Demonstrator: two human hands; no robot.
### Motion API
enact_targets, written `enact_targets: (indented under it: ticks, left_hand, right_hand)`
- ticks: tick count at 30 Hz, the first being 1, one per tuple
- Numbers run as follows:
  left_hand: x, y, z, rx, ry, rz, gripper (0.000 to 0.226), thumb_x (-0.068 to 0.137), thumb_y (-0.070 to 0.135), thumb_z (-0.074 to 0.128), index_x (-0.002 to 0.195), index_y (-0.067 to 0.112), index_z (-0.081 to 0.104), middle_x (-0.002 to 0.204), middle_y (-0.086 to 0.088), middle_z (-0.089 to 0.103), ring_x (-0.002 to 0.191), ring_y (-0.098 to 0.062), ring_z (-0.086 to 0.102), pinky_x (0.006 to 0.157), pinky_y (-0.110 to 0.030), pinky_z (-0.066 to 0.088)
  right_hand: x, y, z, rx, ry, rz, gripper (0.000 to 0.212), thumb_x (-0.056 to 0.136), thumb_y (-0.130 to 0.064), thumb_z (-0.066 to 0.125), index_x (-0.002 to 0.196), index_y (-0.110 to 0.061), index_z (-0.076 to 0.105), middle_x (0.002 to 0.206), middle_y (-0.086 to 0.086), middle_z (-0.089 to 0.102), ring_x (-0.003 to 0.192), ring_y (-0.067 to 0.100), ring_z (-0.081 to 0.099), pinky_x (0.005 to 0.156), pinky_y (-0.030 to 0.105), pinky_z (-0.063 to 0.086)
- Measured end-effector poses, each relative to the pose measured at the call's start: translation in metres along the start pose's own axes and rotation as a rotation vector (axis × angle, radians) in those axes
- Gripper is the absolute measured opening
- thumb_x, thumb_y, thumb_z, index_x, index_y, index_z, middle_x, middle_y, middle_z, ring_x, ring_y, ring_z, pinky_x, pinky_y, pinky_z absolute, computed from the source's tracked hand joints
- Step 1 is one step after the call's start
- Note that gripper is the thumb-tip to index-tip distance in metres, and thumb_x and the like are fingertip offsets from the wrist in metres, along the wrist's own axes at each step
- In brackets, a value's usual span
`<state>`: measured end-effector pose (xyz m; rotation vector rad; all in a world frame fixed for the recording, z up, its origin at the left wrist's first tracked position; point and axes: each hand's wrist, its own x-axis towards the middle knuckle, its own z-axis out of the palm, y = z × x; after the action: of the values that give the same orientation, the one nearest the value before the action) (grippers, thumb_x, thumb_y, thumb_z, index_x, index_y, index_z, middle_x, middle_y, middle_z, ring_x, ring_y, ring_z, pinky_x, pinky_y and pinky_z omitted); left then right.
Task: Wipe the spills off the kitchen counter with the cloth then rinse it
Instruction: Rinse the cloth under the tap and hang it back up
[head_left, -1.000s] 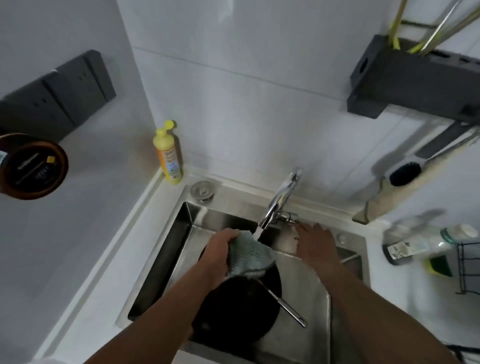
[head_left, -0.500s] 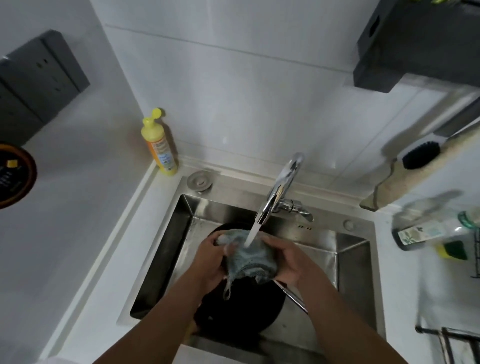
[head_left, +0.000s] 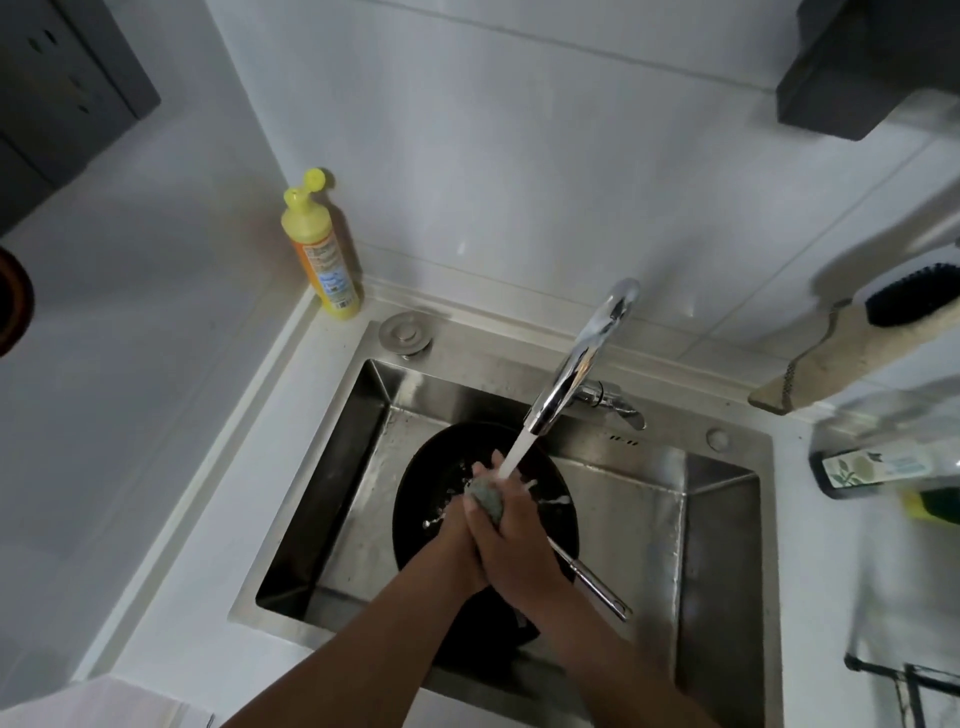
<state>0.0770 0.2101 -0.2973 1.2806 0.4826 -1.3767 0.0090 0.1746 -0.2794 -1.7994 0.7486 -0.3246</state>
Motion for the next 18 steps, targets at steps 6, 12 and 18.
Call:
enact_targets:
  ticks: [6, 12, 18]
  left_hand:
    - [0.008, 0.006, 0.005, 0.227, 0.092, 0.18, 0.041, 0.106, 0.038, 0.044, 0.126, 0.012, 0.068, 0.12, -0.017, 0.071, 0.11, -0.031, 0.068, 0.098, -0.049, 0.055]
    - [0.015, 0.02, -0.036, -0.059, -0.004, 0.171, 0.024, 0.1, 0.007, 0.055, 0.116, -0.001, 0.071, 0.112, -0.025, 0.073, 0.101, -0.039, 0.072, 0.081, -0.043, 0.059]
    - [0.013, 0.02, -0.039, -0.141, 0.027, -0.092, 0.039, 0.109, 0.033, 0.044, 0.123, 0.01, 0.071, 0.13, -0.023, 0.065, 0.113, -0.033, 0.068, 0.085, -0.04, 0.058]
  right_hand:
    - [0.058, 0.025, 0.011, 0.384, 0.25, 0.665, 0.047, 0.066, -0.047, 0.067, 0.104, -0.019, 0.062, 0.102, 0.01, 0.07, 0.095, 0.031, 0.069, 0.085, 0.052, 0.057]
    - [0.083, 0.03, -0.013, 0.306, 0.483, 0.727, 0.023, 0.099, -0.024, 0.051, 0.117, -0.012, 0.057, 0.117, 0.012, 0.065, 0.103, 0.032, 0.063, 0.093, 0.046, 0.053]
    - [0.009, 0.004, 0.005, -0.021, -0.191, -0.002, 0.036, 0.106, -0.032, 0.039, 0.14, -0.032, 0.051, 0.151, -0.005, 0.043, 0.13, -0.016, 0.038, 0.1, 0.003, 0.032]
